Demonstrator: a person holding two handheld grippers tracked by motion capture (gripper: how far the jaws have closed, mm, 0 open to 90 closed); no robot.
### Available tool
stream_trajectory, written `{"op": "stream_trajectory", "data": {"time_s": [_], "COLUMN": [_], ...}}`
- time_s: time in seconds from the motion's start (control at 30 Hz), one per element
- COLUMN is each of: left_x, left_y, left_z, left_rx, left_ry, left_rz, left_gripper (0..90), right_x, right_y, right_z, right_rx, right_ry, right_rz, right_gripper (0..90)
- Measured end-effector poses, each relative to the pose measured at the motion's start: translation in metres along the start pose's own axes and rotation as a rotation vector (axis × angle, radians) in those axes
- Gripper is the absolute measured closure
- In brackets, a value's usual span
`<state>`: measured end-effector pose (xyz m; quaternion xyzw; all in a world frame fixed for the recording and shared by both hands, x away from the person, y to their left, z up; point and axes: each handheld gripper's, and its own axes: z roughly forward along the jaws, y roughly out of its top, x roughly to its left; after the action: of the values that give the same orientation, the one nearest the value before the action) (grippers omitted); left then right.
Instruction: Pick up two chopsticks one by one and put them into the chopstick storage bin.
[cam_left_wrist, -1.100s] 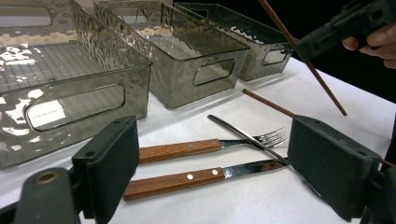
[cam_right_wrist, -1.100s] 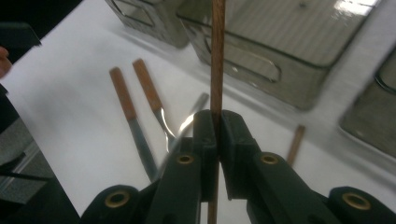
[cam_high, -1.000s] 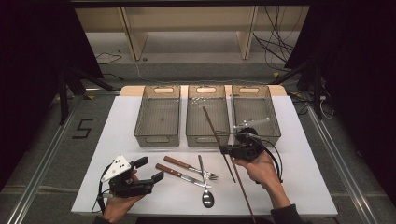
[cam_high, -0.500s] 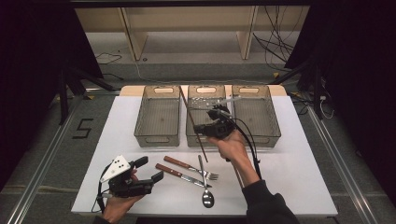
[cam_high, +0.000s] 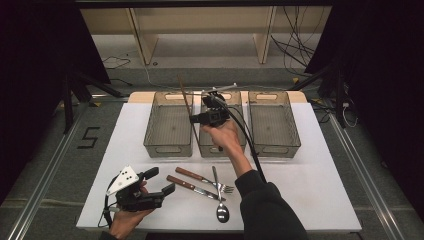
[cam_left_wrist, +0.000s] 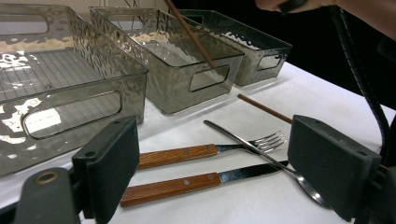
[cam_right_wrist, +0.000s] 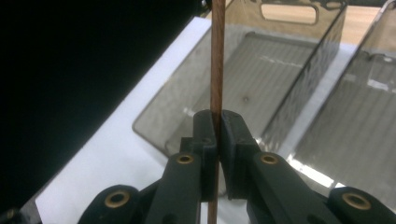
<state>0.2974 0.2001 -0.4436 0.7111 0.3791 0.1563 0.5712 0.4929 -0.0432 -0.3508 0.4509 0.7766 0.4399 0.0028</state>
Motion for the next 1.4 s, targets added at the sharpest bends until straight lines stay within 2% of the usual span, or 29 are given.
{"op": "stream_trajectory", "data": {"time_s": [0.3,0.63,0.97,1.07,1.4], "left_x": [0.000,0.000,-0.001,-0.001,-0.002], "left_y": [0.001,0.001,0.002,0.002,0.002], "left_z": [0.000,-0.001,0.000,0.000,0.000], "left_rx": [-0.003,-0.007,-0.007,-0.009,-0.012], "left_ry": [-0.001,-0.008,-0.013,-0.013,-0.017], "left_rz": [0.002,-0.002,0.002,-0.002,-0.002], "left_gripper": [16.3,16.3,16.3,16.3,16.3], "right_x": [0.002,0.007,0.002,0.003,0.002], "right_y": [0.018,0.032,0.030,0.028,0.024], "right_z": [0.022,0.047,0.060,0.064,0.076], "right_rx": [-0.032,-0.054,-0.048,-0.050,-0.012], "right_ry": [0.004,-0.033,-0.062,-0.083,-0.098], "right_rz": [0.026,0.016,0.018,0.002,0.001], "right_gripper": [85.5,85.5,85.5,85.4,84.8]}}
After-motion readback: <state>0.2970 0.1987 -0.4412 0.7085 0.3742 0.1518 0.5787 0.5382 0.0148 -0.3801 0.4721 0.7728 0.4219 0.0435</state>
